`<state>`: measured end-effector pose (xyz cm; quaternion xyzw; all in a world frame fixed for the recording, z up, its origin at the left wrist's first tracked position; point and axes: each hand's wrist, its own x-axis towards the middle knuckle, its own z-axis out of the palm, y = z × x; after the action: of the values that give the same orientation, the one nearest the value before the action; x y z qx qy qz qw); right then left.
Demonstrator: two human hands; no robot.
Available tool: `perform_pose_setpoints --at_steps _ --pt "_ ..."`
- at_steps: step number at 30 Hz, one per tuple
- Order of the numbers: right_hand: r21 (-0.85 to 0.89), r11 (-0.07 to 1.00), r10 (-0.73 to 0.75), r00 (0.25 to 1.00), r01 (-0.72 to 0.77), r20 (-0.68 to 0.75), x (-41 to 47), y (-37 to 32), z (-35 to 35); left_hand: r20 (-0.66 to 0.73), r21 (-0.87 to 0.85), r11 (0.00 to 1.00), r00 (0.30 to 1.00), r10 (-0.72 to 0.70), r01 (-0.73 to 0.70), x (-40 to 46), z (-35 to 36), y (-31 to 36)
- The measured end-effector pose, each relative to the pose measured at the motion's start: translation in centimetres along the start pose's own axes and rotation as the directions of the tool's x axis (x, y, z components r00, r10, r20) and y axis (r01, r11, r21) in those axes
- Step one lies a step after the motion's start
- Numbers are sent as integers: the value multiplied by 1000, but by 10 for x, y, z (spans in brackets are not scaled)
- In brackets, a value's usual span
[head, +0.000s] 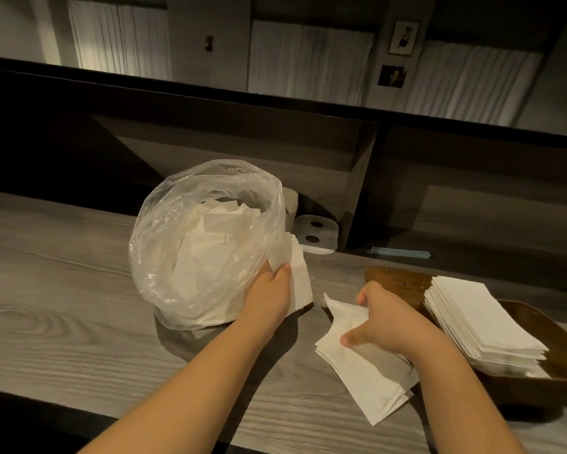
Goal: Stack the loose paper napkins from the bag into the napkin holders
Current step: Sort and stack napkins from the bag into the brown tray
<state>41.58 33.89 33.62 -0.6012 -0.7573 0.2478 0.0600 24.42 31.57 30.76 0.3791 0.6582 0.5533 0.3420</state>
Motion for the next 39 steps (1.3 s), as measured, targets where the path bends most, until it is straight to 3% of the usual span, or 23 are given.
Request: perform_pose_setpoints --at_steps 9,13,16,21,25,30,34,36,39 --pt "31 998 -58 998 59 -26 0 2 -2 -5 -9 1000 1000 15 -15 1 0 -2" --pt "199 970 -107 979 141 -171 4 2 -2 18 -54 999 1000 2 -1 1 1 -1" --pt "448 862 -77 934 238 -348 5 0 -5 64 -68 997 997 -35 39 2 2 -1" --pt "815 461 -19 922 352 -387 4 -10 -6 182 -193 973 979 -88 124 0 3 1" --pt "785 471 1 889 403 -457 11 -21 8 450 -375 864 881 -147 335 -6 0 4" --pt "698 577 11 851 423 -525 18 -23 21 520 -279 938 854 -35 208 -5 1 -5" --pt "840 341 167 852 423 -497 17 -22 5 548 -278 939 836 -19 204 -4 -2 -5" --pt "765 391 206 762 511 -614 10 -21 0 565 -288 932 825 -22 222 -2 -4 -6" --pt "546 467 156 543 695 -825 -5 -20 -9 560 -312 920 828 -24 238 0 -3 -8"
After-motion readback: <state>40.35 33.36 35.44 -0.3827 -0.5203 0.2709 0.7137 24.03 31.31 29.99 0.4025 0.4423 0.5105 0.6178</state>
